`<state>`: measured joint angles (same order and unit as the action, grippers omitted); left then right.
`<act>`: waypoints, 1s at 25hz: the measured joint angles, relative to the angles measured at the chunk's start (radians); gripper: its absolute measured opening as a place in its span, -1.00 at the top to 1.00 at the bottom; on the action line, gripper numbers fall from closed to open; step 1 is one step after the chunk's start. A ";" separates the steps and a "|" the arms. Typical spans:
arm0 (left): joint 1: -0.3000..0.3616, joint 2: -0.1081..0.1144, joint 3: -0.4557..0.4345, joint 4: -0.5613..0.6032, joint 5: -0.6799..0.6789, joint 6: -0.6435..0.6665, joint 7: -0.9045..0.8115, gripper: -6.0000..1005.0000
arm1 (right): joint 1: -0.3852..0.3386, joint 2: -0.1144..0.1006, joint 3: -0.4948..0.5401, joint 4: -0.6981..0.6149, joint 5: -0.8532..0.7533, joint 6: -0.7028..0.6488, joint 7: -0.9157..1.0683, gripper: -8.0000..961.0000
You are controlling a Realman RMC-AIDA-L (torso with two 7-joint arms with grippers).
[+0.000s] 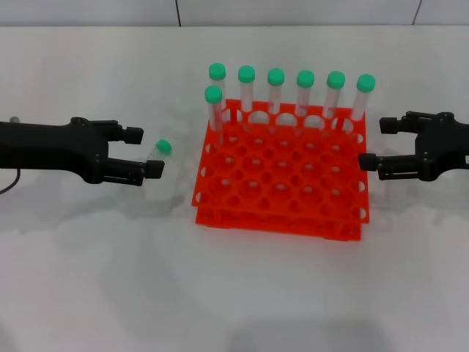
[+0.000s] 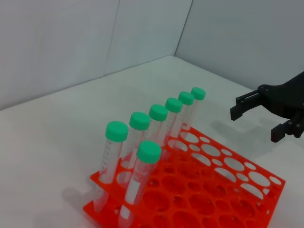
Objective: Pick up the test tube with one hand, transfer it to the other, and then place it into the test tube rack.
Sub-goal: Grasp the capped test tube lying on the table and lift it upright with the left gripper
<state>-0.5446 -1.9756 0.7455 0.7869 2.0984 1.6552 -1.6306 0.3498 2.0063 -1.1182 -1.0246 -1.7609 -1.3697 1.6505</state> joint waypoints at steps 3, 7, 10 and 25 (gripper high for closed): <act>0.000 0.000 0.000 0.000 0.000 0.001 0.000 -0.77 | 0.000 0.000 0.000 0.000 0.000 0.001 0.000 -0.81; 0.000 0.000 0.000 0.000 0.000 0.006 0.001 -0.77 | 0.000 0.000 0.000 0.000 0.000 0.001 0.000 -0.81; 0.000 0.000 0.000 0.000 0.000 0.006 0.002 -0.77 | 0.000 0.000 0.000 0.000 0.000 0.002 0.000 -0.81; -0.050 0.049 -0.004 0.023 0.203 0.000 -0.158 -0.77 | 0.010 0.002 -0.001 0.000 0.001 0.009 0.000 -0.80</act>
<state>-0.5951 -1.9262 0.7419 0.8101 2.3009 1.6550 -1.7882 0.3598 2.0079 -1.1193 -1.0247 -1.7602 -1.3603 1.6505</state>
